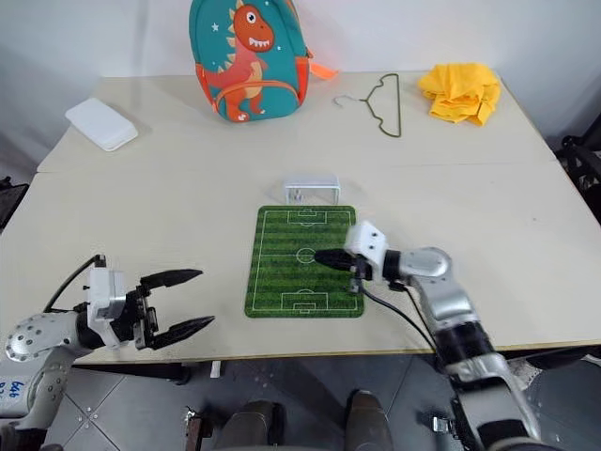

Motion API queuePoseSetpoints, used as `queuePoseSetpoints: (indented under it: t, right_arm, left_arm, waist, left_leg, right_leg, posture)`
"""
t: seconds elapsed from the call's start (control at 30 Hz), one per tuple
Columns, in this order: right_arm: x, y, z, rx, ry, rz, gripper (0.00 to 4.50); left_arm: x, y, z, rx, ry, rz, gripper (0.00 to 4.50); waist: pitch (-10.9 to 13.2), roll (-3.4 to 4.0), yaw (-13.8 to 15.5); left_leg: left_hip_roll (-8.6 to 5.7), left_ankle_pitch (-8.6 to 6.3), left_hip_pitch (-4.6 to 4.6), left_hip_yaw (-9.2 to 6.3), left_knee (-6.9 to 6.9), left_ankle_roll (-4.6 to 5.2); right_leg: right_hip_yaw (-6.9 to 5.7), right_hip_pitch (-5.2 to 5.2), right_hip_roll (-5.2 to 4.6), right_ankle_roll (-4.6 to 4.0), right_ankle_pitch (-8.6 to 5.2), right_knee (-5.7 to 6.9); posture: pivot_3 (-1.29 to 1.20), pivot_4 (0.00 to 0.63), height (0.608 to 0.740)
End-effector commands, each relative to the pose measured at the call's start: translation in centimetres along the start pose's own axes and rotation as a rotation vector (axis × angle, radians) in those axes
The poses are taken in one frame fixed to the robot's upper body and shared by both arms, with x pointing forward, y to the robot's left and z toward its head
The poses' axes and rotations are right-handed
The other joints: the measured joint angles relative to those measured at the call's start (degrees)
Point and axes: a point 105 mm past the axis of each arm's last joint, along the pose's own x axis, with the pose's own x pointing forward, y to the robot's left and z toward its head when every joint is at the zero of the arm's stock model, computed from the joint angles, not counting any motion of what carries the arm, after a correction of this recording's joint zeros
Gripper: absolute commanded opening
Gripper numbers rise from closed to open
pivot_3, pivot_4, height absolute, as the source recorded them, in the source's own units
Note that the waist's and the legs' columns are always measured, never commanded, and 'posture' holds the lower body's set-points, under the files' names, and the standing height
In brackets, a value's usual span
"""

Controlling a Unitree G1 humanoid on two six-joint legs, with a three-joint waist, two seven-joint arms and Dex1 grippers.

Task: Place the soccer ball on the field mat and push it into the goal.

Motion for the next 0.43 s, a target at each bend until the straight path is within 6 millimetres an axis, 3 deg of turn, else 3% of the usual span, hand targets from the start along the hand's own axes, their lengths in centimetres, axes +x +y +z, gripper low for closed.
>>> queuePoseSetpoints:
  t: [0.03,0.13,0.23,0.33,0.43]
  right_arm:
    - [-4.3,-0.9,2.4,-0.061,-0.046,-0.082,0.01]
    - [-8.5,-1.0,2.8,-0.064,-0.030,-0.187,0.01]
    - [-11.3,0.0,2.4,-0.085,0.005,-0.244,0.01]
    - [-12.7,1.0,2.2,-0.016,-0.003,-0.279,0.01]
    - [-13.3,2.1,2.2,0.017,-0.014,-0.284,0.59]
  left_arm:
    - [-0.8,1.5,1.2,0.060,-0.018,0.105,4.50]
    - [-1.2,2.2,1.1,0.063,-0.008,0.159,4.50]
    - [-1.3,2.4,0.9,0.071,0.003,0.170,4.50]
    - [-1.4,2.5,0.6,0.065,0.007,0.167,4.50]
    - [-1.5,2.2,0.6,0.048,0.001,0.147,4.50]
  waist:
    - [0.00,0.00,0.33]
    - [0.00,0.00,0.62]
    - [0.01,-0.02,0.73]
    - [0.01,-0.02,0.77]
    - [0.01,-0.03,0.67]
  left_leg:
    - [0.00,0.00,0.01,0.03,0.02,0.00]
    - [0.04,-0.01,0.08,0.10,0.01,0.00]
    - [0.04,-0.02,0.09,0.14,-0.01,-0.01]
    - [0.03,-0.02,0.09,0.16,0.00,0.01]
    - [0.05,-0.02,0.12,0.19,0.02,0.01]
  right_leg:
    - [0.00,0.01,0.00,0.00,0.00,0.01]
    - [0.00,0.01,0.00,0.00,0.00,0.02]
    - [0.01,0.02,0.00,0.00,0.00,0.00]
    - [0.01,0.04,0.00,0.00,0.00,-0.02]
    - [0.02,0.04,0.00,0.00,0.00,-0.02]
  posture:
    - [0.00,0.150,0.740]
    - [0.00,0.150,0.740]
    - [0.00,0.150,0.740]
    - [0.00,0.150,0.740]
    - [0.00,0.150,0.740]
